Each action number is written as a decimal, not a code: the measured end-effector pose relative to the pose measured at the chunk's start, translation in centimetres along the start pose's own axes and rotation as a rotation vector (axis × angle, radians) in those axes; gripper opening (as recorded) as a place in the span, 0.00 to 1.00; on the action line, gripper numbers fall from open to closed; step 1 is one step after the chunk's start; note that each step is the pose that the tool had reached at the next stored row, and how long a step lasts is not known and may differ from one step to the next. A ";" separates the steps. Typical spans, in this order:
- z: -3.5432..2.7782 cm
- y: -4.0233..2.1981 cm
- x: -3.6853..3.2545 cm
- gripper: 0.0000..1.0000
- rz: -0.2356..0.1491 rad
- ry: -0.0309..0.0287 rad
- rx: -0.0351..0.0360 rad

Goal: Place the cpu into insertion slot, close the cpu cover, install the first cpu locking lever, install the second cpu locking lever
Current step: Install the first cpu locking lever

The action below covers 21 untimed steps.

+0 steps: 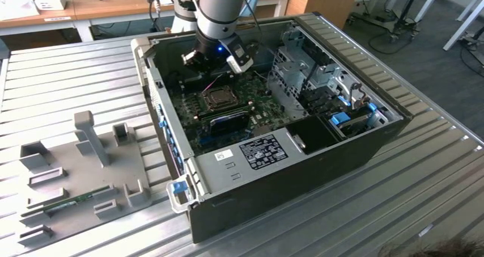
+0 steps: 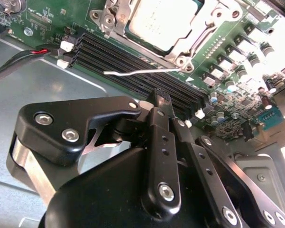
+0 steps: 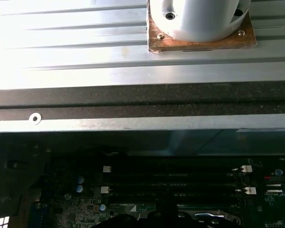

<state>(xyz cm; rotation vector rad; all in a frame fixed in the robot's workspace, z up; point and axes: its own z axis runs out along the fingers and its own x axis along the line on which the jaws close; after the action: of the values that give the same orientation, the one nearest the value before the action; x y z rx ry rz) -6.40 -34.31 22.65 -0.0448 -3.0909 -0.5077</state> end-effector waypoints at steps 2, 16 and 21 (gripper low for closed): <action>0.00 0.00 0.00 0.11 0.001 0.0021 0.0000; 0.00 0.00 0.00 0.11 0.006 0.0165 0.0004; 0.00 0.00 0.00 0.11 0.007 0.0218 0.0006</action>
<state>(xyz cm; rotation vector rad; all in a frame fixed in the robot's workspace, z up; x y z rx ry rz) -6.40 -34.31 22.65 -0.0503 -3.0685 -0.5036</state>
